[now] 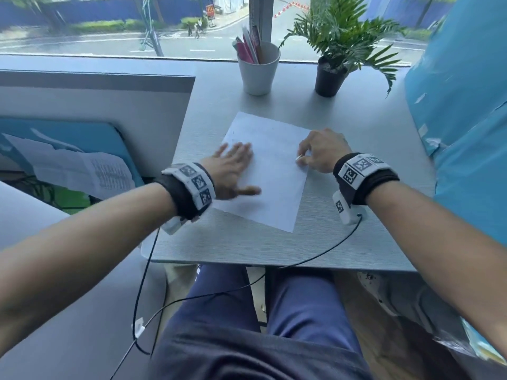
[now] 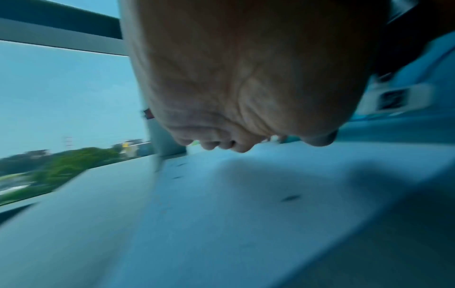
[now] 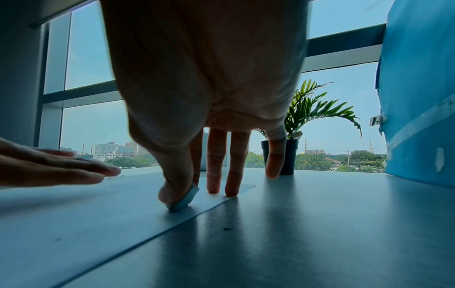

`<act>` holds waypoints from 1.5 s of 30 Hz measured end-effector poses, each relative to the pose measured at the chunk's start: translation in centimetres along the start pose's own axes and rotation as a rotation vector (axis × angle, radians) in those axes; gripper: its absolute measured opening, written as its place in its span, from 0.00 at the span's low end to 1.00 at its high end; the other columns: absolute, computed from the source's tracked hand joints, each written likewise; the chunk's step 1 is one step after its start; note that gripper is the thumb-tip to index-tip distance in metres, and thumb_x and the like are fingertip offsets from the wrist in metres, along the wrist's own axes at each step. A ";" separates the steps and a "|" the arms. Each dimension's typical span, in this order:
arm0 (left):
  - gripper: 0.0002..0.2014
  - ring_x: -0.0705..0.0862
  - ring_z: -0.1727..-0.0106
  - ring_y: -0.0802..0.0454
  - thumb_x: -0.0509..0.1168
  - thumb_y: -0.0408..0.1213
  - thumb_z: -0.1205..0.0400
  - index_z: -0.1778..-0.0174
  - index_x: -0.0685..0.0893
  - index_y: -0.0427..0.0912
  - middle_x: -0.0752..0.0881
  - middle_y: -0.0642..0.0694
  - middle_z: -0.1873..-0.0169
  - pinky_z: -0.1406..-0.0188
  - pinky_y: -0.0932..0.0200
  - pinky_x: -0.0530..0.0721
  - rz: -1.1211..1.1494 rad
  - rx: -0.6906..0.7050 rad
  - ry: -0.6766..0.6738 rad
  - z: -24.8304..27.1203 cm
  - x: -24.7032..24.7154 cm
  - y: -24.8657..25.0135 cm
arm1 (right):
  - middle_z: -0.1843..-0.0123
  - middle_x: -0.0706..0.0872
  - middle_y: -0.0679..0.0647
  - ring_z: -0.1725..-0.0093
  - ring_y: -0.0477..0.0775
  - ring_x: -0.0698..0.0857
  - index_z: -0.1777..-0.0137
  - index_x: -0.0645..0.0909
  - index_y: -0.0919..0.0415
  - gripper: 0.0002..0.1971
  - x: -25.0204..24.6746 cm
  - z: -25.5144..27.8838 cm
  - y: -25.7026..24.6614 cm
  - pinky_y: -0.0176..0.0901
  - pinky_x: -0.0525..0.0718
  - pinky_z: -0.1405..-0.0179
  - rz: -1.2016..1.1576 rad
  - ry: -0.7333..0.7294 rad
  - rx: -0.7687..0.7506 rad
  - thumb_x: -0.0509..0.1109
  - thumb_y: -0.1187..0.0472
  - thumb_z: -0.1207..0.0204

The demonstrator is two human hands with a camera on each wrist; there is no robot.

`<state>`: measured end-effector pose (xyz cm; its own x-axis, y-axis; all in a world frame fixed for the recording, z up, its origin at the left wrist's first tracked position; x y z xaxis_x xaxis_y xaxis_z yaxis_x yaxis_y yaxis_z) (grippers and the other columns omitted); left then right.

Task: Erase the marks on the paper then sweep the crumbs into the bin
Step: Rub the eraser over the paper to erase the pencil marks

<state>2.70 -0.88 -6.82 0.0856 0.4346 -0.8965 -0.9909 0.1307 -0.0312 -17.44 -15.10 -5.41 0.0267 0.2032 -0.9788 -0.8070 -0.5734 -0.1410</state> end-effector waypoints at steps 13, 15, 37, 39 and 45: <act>0.47 0.33 0.14 0.53 0.43 0.72 0.19 0.13 0.34 0.47 0.32 0.50 0.15 0.14 0.42 0.40 0.194 0.150 0.026 -1.7 1.7 4.5 | 0.48 0.87 0.48 0.40 0.56 0.81 0.55 0.87 0.44 0.03 0.0 0.0 0.1 0.53 0.74 0.39 0.009 0.015 0.007 0.75 0.50 0.28; 0.49 0.34 0.14 0.50 0.43 0.74 0.20 0.14 0.34 0.43 0.31 0.47 0.15 0.15 0.43 0.39 0.213 -0.038 -0.005 -1.5 1.4 1.7 | 0.49 0.87 0.48 0.39 0.55 0.80 0.57 0.86 0.43 0.02 0.0 0.1 0.1 0.53 0.74 0.40 0.007 0.012 0.011 0.75 0.50 0.28; 0.52 0.32 0.15 0.51 0.34 0.77 0.25 0.14 0.33 0.43 0.31 0.47 0.15 0.15 0.47 0.34 0.034 0.018 0.091 2.6 2.3 -4.1 | 0.48 0.83 0.45 0.38 0.54 0.78 0.55 0.86 0.44 0.04 0.3 -0.3 0.2 0.52 0.69 0.40 0.018 -0.009 0.017 0.73 0.47 0.27; 0.47 0.31 0.15 0.52 0.37 0.74 0.21 0.14 0.34 0.47 0.31 0.49 0.15 0.16 0.48 0.31 0.020 0.230 0.118 1.8 1.5 -0.5 | 0.48 0.83 0.45 0.39 0.53 0.78 0.55 0.86 0.43 0.04 0.3 -0.2 0.3 0.52 0.69 0.40 0.008 -0.008 0.018 0.73 0.47 0.27; 0.39 0.34 0.14 0.53 0.44 0.66 0.15 0.13 0.38 0.52 0.35 0.53 0.14 0.16 0.45 0.35 0.147 0.307 0.027 -2.0 1.8 2.7 | 0.52 0.82 0.45 0.39 0.54 0.77 0.55 0.87 0.43 0.04 0.1 0.2 0.4 0.53 0.70 0.38 -0.015 -0.008 0.005 0.73 0.47 0.26</act>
<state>-0.01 -1.54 -9.37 -0.0625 0.4456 -0.8931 -0.9146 0.3326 0.2300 -17.89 -15.20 -5.59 0.0338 0.2178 -0.9754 -0.8096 -0.5663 -0.1545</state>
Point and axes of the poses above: each hand's wrist, its own z-axis away from the middle knuckle, its own x-axis out of the palm, y = z × x, the point moved 1 cm from there along -z, towards the middle knuckle
